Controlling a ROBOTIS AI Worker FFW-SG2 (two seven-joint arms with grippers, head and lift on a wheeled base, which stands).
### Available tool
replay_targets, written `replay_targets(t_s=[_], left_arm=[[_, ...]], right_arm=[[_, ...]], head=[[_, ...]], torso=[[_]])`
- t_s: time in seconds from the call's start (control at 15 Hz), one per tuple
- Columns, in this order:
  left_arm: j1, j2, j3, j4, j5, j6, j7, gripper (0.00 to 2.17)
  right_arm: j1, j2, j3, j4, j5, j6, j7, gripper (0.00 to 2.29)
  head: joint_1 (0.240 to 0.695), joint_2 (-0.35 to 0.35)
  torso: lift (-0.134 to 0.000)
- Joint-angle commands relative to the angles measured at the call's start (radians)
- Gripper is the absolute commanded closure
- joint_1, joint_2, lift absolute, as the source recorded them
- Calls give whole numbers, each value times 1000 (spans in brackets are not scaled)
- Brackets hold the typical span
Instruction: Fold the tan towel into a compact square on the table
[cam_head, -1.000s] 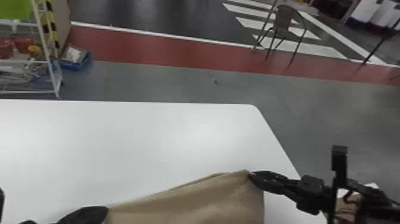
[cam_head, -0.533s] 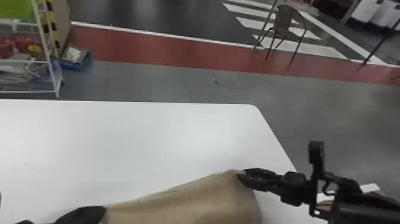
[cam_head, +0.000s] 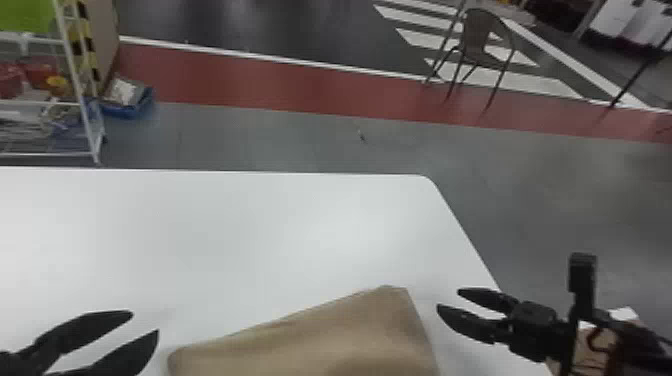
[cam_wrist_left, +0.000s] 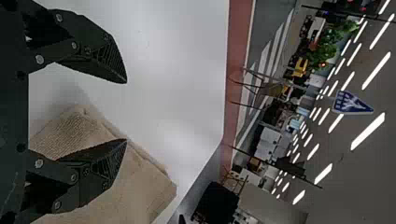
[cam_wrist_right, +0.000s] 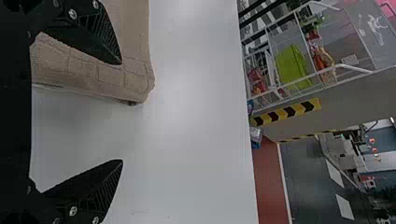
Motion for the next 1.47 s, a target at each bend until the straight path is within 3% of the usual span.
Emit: replay_targets(t_s=[0.0,0.27,0.4,0.47,0.53,0.67,0.73,0.93,1.13,1.4], left_arm=[[64,0,50,-69,73,-7,-5,22],[178,-5,-12,-136,87,-87,52,90],[193,-2,-89,-116,78,-127,90,87],[198,1,-134,-118,76,-127,113,235],[211,7,-170,-133,73,-127,142,475],[244,12,-227,-190,62,-66,213,1463],[250,13,-258,-207,55,-20,247,1764],[265,30,-351,-236,-19,115,385,1791],[277,81,-413,-248,-34,149,492,1791],[277,92,-422,-256,-53,170,518,1791]], right_arm=[[44,-8,-36,0,-45,-30,1,134],[54,-8,-46,17,-51,-27,-29,154],[52,-3,-42,27,-51,-15,-56,279],[49,0,-45,27,-51,-3,-56,414],[47,7,-48,27,-51,4,-56,556],[41,12,-69,26,-69,25,-56,566],[40,12,-82,26,-85,28,-56,559],[38,14,-100,23,-86,28,-58,481],[29,15,-103,21,-86,28,-58,485],[20,20,-97,17,-86,37,-58,481]], head=[[695,-350],[695,-350],[695,-350],[695,-350],[695,-350],[695,-350],[695,-350],[695,-350],[695,-350],[695,-350]], torso=[[-123],[-123],[-123],[-123],[-123],[-123],[-123],[-123],[-123],[-123]])
